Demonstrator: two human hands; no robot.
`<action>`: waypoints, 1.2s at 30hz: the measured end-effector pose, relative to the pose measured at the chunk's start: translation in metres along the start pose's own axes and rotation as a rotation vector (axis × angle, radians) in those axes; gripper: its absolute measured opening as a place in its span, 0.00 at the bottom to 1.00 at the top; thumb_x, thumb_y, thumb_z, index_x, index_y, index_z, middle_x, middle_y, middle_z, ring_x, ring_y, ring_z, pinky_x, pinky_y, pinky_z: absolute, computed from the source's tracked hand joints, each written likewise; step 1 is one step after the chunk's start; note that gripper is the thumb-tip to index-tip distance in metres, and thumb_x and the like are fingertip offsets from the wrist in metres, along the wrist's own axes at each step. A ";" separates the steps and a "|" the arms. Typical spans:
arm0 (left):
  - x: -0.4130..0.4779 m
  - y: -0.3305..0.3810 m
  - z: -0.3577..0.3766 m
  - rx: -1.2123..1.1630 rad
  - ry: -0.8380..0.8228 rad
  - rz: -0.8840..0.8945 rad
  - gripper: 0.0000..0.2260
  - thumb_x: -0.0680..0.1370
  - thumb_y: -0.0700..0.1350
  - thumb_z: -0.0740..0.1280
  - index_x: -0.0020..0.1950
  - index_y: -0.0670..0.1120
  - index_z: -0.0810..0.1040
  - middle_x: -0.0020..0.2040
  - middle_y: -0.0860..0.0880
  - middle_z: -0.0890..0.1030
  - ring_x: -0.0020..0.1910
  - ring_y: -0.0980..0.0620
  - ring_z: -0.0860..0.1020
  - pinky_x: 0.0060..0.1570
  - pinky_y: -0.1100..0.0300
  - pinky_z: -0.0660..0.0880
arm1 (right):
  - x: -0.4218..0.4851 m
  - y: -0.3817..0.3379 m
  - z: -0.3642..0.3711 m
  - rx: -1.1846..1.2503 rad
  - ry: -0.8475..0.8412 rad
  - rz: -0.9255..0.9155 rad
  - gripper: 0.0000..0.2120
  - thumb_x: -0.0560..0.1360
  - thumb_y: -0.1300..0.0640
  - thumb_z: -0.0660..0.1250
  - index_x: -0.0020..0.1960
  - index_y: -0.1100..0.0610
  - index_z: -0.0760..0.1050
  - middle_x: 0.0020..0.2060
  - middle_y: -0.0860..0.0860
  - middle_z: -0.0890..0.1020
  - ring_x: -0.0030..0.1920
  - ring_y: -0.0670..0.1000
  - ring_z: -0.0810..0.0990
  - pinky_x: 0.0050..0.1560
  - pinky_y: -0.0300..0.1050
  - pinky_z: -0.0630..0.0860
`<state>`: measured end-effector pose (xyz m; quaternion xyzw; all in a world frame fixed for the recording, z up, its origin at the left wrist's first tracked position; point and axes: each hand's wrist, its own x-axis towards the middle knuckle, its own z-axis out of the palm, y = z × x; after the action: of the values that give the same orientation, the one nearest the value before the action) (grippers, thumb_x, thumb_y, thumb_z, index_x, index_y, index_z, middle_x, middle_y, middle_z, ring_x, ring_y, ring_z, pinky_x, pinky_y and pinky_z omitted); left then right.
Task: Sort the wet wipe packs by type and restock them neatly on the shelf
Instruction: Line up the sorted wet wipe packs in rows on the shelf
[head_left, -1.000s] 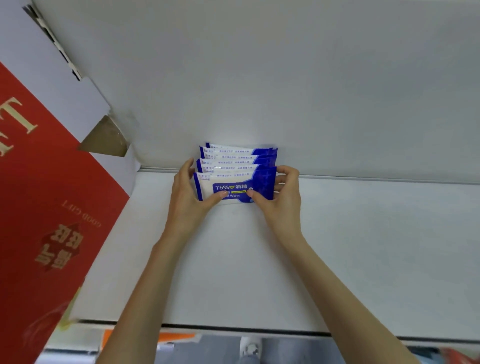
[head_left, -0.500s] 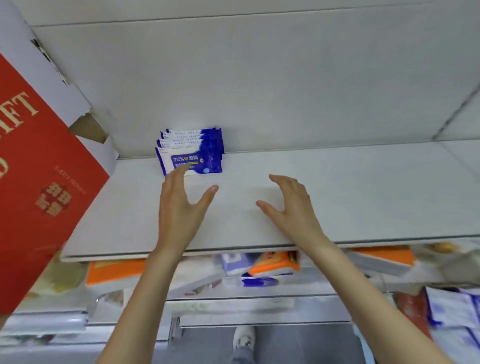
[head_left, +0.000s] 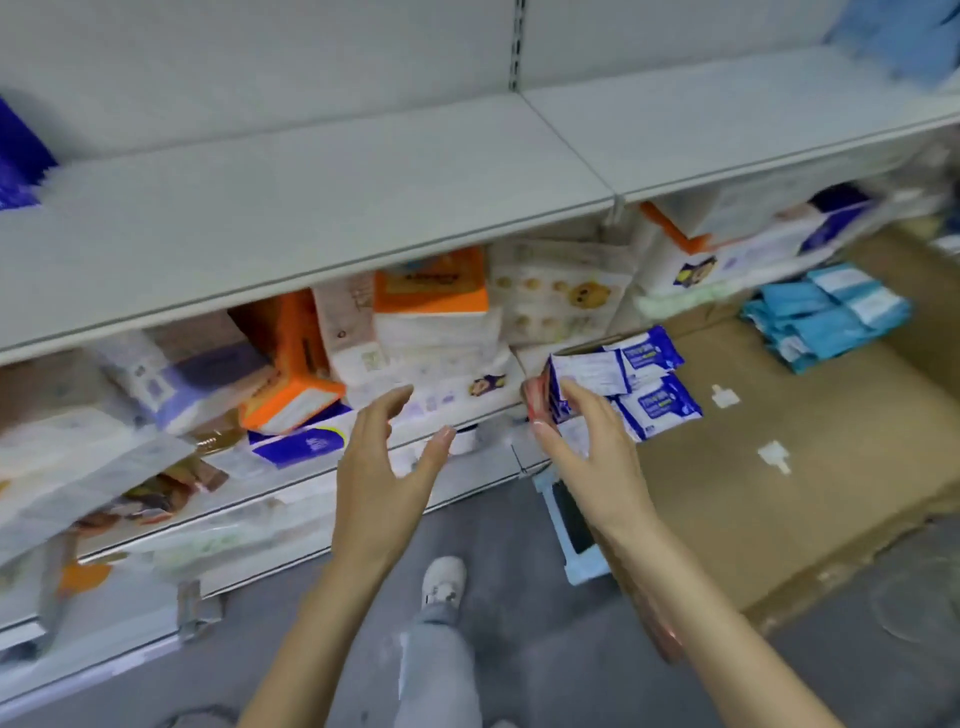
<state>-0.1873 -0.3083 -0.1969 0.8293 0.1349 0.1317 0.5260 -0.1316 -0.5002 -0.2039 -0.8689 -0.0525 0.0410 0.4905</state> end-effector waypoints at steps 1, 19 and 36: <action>-0.004 -0.005 0.021 0.009 -0.035 -0.014 0.24 0.70 0.62 0.65 0.63 0.55 0.72 0.60 0.60 0.75 0.61 0.64 0.73 0.60 0.65 0.68 | 0.000 0.021 -0.009 -0.004 0.022 0.047 0.24 0.76 0.52 0.68 0.70 0.50 0.67 0.61 0.42 0.72 0.60 0.35 0.68 0.60 0.30 0.63; 0.068 -0.094 0.327 0.402 -0.557 -0.077 0.25 0.75 0.60 0.64 0.70 0.54 0.65 0.68 0.55 0.69 0.67 0.57 0.65 0.62 0.62 0.67 | 0.132 0.298 -0.050 0.424 0.379 0.726 0.21 0.76 0.58 0.69 0.67 0.60 0.71 0.48 0.52 0.78 0.51 0.51 0.78 0.51 0.33 0.73; 0.080 -0.107 0.354 0.532 -0.587 -0.203 0.28 0.72 0.47 0.73 0.70 0.49 0.69 0.66 0.47 0.69 0.66 0.48 0.68 0.60 0.52 0.71 | 0.167 0.302 -0.047 0.778 0.605 1.029 0.13 0.73 0.57 0.72 0.54 0.64 0.76 0.44 0.51 0.84 0.38 0.46 0.84 0.33 0.35 0.78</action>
<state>0.0055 -0.5312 -0.4339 0.9212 0.0897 -0.2029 0.3195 0.0554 -0.6734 -0.4416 -0.5187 0.5211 0.0401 0.6766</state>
